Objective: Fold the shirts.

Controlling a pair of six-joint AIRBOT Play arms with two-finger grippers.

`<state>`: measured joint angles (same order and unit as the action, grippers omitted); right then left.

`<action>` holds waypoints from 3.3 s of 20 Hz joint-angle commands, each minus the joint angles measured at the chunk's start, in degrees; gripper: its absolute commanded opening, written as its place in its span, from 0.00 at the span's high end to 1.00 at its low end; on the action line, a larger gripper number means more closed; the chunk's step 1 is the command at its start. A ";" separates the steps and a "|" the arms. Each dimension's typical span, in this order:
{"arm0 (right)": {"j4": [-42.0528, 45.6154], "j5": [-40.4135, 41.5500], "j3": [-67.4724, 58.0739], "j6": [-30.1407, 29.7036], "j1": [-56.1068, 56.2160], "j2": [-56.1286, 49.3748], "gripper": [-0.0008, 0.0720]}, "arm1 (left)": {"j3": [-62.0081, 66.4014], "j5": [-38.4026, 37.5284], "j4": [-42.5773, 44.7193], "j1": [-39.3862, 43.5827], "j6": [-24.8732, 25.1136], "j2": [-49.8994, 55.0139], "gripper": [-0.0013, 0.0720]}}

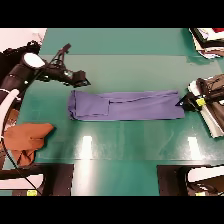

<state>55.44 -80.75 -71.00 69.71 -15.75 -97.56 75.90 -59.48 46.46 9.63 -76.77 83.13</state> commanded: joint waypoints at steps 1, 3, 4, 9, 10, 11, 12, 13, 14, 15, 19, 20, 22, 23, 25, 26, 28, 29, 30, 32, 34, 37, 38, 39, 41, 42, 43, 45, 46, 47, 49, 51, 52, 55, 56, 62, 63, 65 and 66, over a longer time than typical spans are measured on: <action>-3.91 3.02 0.24 -2.84 2.80 -0.57 0.73 | -0.07 6.49 -0.02 6.56 -1.60 1.68 0.95; -6.88 1.90 0.15 -5.07 3.26 -0.13 0.97 | 0.17 8.37 -0.17 9.88 -3.80 4.52 0.95; -9.31 1.53 0.17 -5.92 3.26 0.79 0.97 | 0.92 8.50 -0.22 11.28 -3.85 6.21 0.95; -19.52 1.97 -2.49 -6.67 4.13 11.30 0.97 | 8.48 8.96 -0.42 17.25 -5.60 15.47 0.95; -19.52 1.44 -4.48 -6.64 5.18 13.55 0.97 | 9.68 8.96 -0.39 18.32 -5.77 17.00 0.95; -19.50 0.98 -6.80 -6.60 6.56 15.45 0.97 | 10.82 8.94 -0.37 19.39 -5.77 18.60 0.95; -19.50 0.94 -9.03 -6.54 8.22 16.85 0.97 | 11.78 8.94 -0.42 20.24 -5.88 20.06 0.95; -19.50 0.66 -11.39 -5.70 10.21 17.90 0.97 | 12.83 8.96 -0.44 21.05 -6.43 21.64 0.95; -19.54 0.57 -13.44 -4.59 12.24 18.47 0.97 | 13.88 8.94 -0.48 21.70 -7.39 22.86 0.95; -19.52 0.59 -15.26 -3.52 14.58 18.73 0.97 | 14.86 8.96 -0.72 22.16 -7.50 24.11 0.95; -20.00 0.83 -20.35 -2.97 24.63 18.71 0.97 | 16.61 8.44 -1.01 22.99 -8.63 26.62 0.95; -19.96 0.98 -21.18 -2.67 26.75 18.71 0.97 | 16.65 8.24 -0.90 22.99 -8.76 26.95 0.95; -19.96 2.03 -21.99 -2.67 30.16 18.71 0.97 | 16.65 8.52 -0.35 22.99 -8.74 27.21 0.95; -19.96 2.64 -22.01 -2.67 31.32 18.71 0.97 | 16.83 9.29 -0.46 22.99 -8.74 27.21 0.95; -19.71 2.86 -21.99 -2.71 32.94 18.69 0.97 | 17.99 8.85 -0.35 22.47 -8.63 27.15 0.95; -19.76 2.86 -21.99 -2.71 33.46 18.69 0.97 | 18.88 7.61 -0.31 21.86 -8.37 26.86 0.95; -19.76 2.86 -21.97 -2.71 34.49 18.69 0.97 | 20.63 4.98 1.49 19.50 -8.33 25.03 0.95; -19.78 3.17 -21.99 -2.71 35.28 18.56 0.97 | 21.33 3.63 2.86 17.70 -8.31 23.54 0.95; -19.82 3.63 -21.99 -2.71 36.41 18.23 0.97 | 21.88 2.27 4.70 15.58 -8.31 21.55 0.95; -20.02 5.49 -21.99 -2.71 40.41 16.81 0.97 | 23.04 -0.61 9.07 10.47 -8.33 17.29 0.95; -19.98 10.27 -22.01 -2.71 46.60 14.32 0.97 | 24.20 -3.91 12.68 4.83 -8.31 12.85 0.95; -19.82 21.33 -22.99 -3.54 57.24 8.48 0.96 | 25.00 -7.61 15.78 -3.78 -8.26 5.99 0.95; -19.82 23.28 -24.52 -4.94 60.28 5.88 0.96 | 25.00 -8.22 16.24 -6.03 -8.26 4.09 0.95; -19.71 24.61 -26.91 -5.95 63.23 2.82 0.80 | 24.98 -8.85 16.52 -8.28 -8.26 2.34 0.95; -18.80 25.55 -31.65 -6.43 66.95 -2.27 0.32 | 25.00 -10.14 16.57 -11.58 -8.26 -0.13 0.95; -17.84 23.78 -34.12 -6.38 67.45 -4.28 0.32 | 25.00 -10.82 16.57 -12.74 -8.26 -0.98 0.95; -17.75 20.52 -36.24 -6.32 66.97 -5.55 0.38 | 24.98 -11.54 16.59 -13.57 -8.24 -1.55 0.95; -17.77 14.29 -37.86 -4.26 64.08 -6.05 0.41 | 24.98 -13.09 16.81 -13.84 -6.93 -2.01 0.95; -17.68 12.00 -37.20 -3.96 61.99 -5.64 0.41 | 24.98 -14.14 16.76 -13.70 -6.54 -2.01 0.95; -17.70 10.32 -35.71 -3.69 59.47 -4.94 0.41 | 24.98 -14.86 16.68 -13.64 -6.21 -2.01 0.95; -17.73 8.52 -30.42 -2.58 53.46 -2.78 0.41 | 24.98 -15.32 16.33 -13.35 -5.70 -2.01 0.95; -17.64 8.59 -23.23 -2.12 46.90 -0.17 0.41 | 24.96 -15.98 16.11 -13.20 -5.70 -2.01 0.95; -17.27 8.70 -19.50 -2.08 43.50 0.90 0.41 | 24.87 -16.15 16.06 -13.18 -5.70 -2.01 0.95; -16.57 8.28 -11.13 -2.03 34.91 1.86 0.25 | 24.52 -16.00 15.89 -13.18 -5.70 -1.95 0.95; -16.44 8.59 -8.76 -2.03 32.68 1.86 0.18 | 24.52 -15.93 15.89 -13.18 -5.70 -1.95 0.95; -17.53 12.59 -1.64 -2.05 30.34 -1.29 0.18 | 24.52 -14.82 15.85 -13.18 -5.70 -1.95 0.95; -18.69 12.63 -1.88 -2.08 31.21 -2.51 0.18 | 24.52 -14.51 15.85 -13.18 -5.70 -1.95 0.95; -19.82 12.28 -4.07 -2.08 33.94 -5.20 0.18 | 24.52 -14.47 15.87 -13.18 -5.68 -1.95 0.95; -19.89 12.04 -5.97 -2.08 35.50 -6.71 0.18 | 24.52 -14.53 15.87 -13.18 -5.68 -1.95 0.95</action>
<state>37.08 -68.62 -75.20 67.70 17.34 -101.19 100.44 -74.28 62.30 -3.53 -82.48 81.21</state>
